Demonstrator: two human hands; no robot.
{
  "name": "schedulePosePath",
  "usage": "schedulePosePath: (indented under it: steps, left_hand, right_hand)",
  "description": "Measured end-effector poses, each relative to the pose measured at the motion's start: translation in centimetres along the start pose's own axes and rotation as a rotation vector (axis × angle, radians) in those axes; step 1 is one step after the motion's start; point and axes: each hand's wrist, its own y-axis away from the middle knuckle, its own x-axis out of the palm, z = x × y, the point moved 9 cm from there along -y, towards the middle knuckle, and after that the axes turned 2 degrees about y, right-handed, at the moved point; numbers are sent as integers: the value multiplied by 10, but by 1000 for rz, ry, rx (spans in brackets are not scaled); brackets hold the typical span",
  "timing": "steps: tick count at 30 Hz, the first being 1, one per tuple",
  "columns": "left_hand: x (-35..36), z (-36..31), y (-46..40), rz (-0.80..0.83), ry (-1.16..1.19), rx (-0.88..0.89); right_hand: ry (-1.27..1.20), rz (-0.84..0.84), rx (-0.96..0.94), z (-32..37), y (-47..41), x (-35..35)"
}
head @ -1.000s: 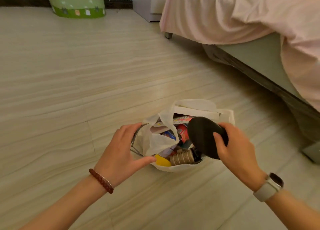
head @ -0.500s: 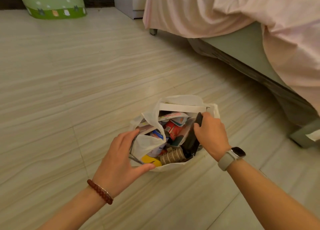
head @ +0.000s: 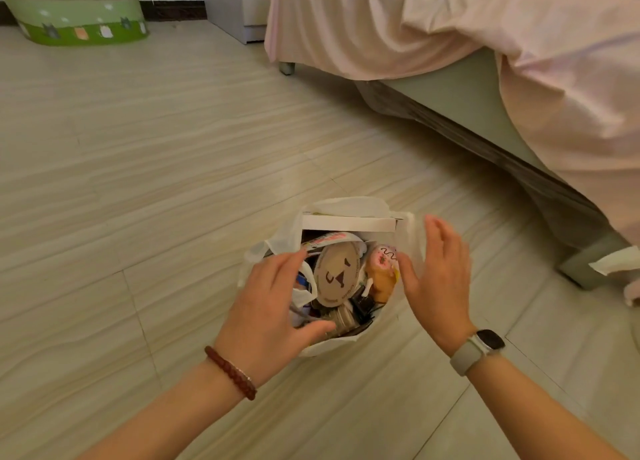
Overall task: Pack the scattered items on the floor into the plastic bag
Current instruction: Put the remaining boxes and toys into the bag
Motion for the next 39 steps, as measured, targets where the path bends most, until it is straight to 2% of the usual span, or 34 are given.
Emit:
schedulePosePath:
  steps: [3,7,10,13,15,18,20,22,26,30,33,36,39]
  left_hand:
    - [24,-36,-20,56,-134,118]
    - [76,-55,-47,191,-320,165]
    - [109,-51,-61,298,-431,113]
    - [124,-49,-62,330,-498,124]
    - [120,-52,-55,320,-540,160]
    - [101,-48,-46,240,-487,190]
    - [76,-41,-46,157,-483,193]
    - [45,-32,-48,94,-498,183]
    - [-30,18,-48,-4,-551,43]
    - [-116,91,-6,-74,-540,-184]
    - [-166,160,65,-131,-487,-439]
    - [-198,228,164,-136,-439,-756]
    - [-222,276,262,-120,-420,-1009]
  right_hand:
    - [-246,198,284,-35,2,26]
    - [-454,41,343,-49,11,8]
    - [-489,19,365,-54,21,4]
    - [-470,37,357,-58,26,5]
    - [-339,91,314,-54,26,7]
    - [-24,50,191,-34,18,-5]
    - [27,-33,111,-10,11,-16]
    - [34,-42,-37,26,2,-16]
    - [-23,105,-342,125,-8,8]
    - [-94,271,-634,234,14,41]
    - [-153,393,-794,312,53,76]
    - [-212,642,-895,380,114,124]
    - [-132,880,-979,427,179,170]
